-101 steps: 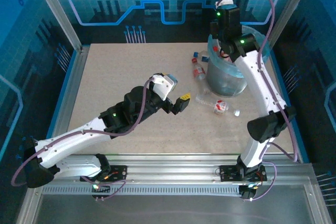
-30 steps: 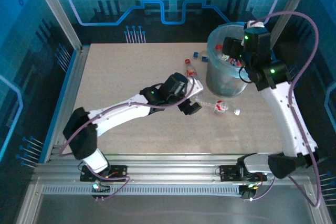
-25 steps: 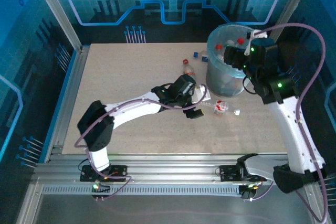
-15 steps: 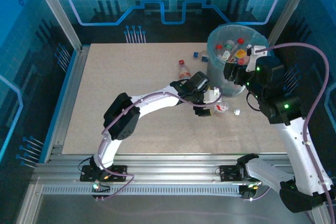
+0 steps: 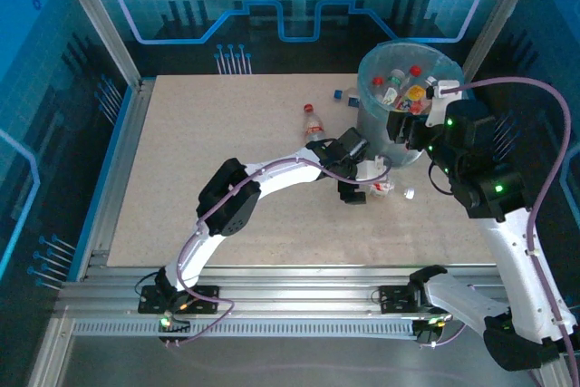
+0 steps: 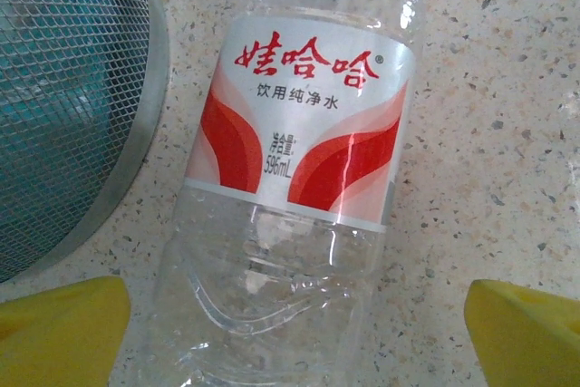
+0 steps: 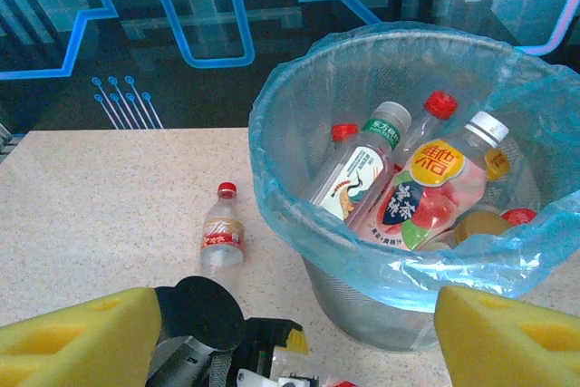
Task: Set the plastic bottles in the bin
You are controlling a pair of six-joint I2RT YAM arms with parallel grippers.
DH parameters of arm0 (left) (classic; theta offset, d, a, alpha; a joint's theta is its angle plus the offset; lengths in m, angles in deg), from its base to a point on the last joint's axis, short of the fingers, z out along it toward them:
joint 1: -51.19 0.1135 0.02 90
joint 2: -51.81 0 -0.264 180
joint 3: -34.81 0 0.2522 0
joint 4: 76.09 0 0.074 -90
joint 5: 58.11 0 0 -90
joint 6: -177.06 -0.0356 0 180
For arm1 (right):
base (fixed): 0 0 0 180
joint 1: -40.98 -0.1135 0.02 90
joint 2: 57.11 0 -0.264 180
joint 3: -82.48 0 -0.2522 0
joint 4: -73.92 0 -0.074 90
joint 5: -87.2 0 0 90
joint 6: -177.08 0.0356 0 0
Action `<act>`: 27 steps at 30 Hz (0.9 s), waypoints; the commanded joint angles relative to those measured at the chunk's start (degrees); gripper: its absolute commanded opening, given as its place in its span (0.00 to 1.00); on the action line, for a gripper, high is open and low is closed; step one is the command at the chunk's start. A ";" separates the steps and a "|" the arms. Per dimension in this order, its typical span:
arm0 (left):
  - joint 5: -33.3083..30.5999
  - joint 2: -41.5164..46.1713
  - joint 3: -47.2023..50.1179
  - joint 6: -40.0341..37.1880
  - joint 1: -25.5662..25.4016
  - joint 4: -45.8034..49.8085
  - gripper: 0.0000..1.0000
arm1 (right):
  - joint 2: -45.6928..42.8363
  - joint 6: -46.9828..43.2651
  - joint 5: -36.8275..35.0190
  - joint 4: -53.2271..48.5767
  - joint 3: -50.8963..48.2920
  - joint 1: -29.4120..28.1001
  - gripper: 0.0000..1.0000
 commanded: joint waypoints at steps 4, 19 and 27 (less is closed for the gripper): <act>2.99 -0.13 -0.34 -0.48 0.01 1.02 0.94 | -1.35 2.42 0.09 -0.04 1.17 -0.46 0.80; -0.30 1.08 5.23 1.67 0.37 -0.72 0.93 | 3.56 10.90 1.54 0.92 4.84 -1.25 0.80; -0.67 -1.49 1.10 2.35 0.17 3.73 0.92 | 1.74 13.10 4.93 -1.73 4.18 -1.59 0.80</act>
